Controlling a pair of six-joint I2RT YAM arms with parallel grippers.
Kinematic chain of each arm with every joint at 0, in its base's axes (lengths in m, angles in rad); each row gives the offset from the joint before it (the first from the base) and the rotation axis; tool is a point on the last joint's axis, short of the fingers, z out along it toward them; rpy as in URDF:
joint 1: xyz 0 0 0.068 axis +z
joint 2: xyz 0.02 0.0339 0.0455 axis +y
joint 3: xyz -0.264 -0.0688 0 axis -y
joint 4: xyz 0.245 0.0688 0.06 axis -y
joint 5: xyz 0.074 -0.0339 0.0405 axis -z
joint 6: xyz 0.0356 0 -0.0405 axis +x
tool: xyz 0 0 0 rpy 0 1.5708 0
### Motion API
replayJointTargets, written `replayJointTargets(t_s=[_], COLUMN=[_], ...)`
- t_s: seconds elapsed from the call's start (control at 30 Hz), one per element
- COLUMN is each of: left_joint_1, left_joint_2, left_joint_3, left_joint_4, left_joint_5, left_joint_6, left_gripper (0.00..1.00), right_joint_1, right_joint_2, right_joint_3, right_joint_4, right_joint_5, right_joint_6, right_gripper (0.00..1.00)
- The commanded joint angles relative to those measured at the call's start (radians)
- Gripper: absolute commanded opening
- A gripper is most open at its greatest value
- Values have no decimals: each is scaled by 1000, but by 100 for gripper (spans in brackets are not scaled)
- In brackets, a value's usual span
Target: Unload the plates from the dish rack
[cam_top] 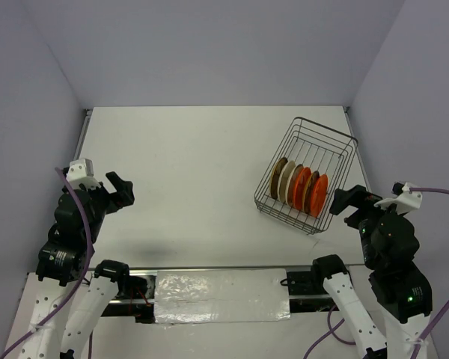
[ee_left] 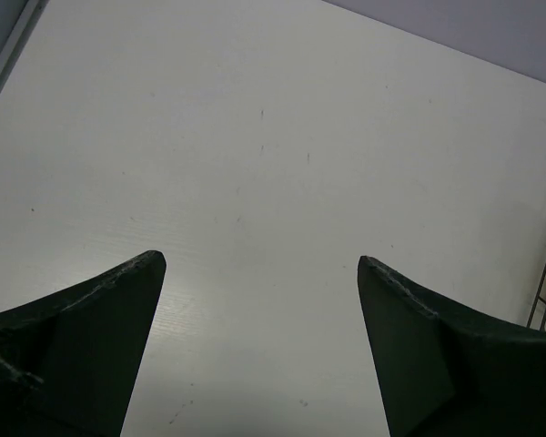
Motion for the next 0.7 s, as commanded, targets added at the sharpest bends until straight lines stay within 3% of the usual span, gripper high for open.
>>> replayJointTargets(t_s=[0.0,0.23,0.47,0.53,0.57,0.67], left_joint_1=[-5,-7,-8,-11,-18,-33], left_joint_2=[9,12,26,33,38,52], left_joint_3=[10,7,8,7,8,10], left_joint_4=[35,29,25,26,25,23], left_joint_5=[-10,-30,-38,-33,-33,-32], left_joint_6=[-1,-7,-12,-9,-9,-9], left_gripper=[99,99,99,100,99,100], right_joint_1=[6,6,7,6,4,-3], right_joint_2=[-9,-56,247,278,302,397], right_joint_3=[13,-40,-103,-123,-166,-186], right_joint_4=[3,121,107,141,185,274], right_joint_5=[-1,-169,-3,62,71,91], right_joint_6=[16,34,129,201,203,214], right_gripper=[100,100,99,93,81,62])
